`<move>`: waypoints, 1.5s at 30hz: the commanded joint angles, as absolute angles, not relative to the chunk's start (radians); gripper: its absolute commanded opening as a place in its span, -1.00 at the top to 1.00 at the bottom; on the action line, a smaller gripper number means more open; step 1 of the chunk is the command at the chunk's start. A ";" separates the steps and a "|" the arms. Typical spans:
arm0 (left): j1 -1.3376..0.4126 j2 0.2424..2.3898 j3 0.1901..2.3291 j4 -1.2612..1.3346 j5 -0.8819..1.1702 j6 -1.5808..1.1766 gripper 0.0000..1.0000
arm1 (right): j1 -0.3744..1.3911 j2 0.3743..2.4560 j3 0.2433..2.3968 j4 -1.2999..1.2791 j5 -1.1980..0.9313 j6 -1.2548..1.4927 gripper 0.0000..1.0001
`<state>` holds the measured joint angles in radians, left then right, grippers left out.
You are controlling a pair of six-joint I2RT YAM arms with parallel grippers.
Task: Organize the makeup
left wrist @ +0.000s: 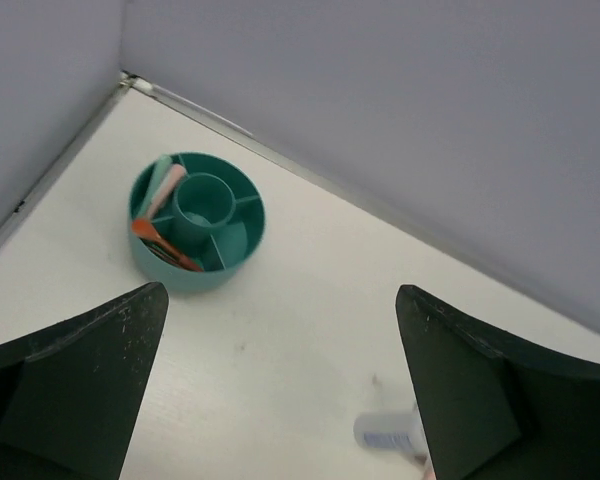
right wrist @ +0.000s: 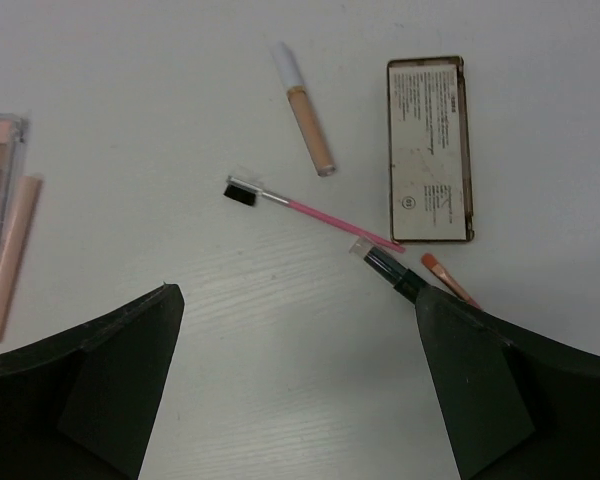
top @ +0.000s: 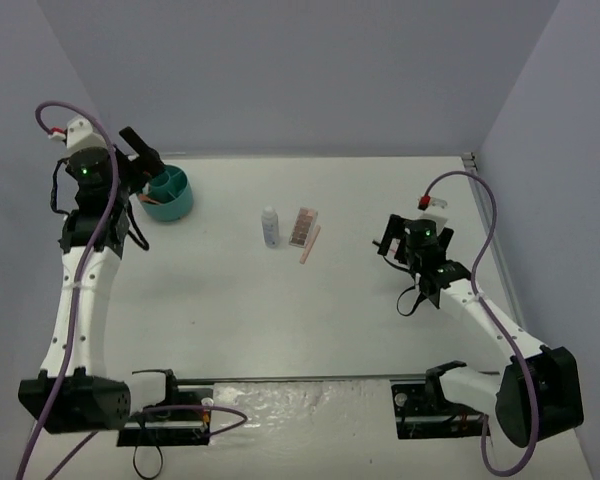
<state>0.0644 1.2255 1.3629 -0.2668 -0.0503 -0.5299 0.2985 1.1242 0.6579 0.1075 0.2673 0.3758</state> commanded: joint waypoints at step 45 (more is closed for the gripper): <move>-0.144 0.930 1.017 -0.526 0.268 -0.341 -0.94 | 0.069 1.434 0.675 -0.011 -0.041 0.486 -0.64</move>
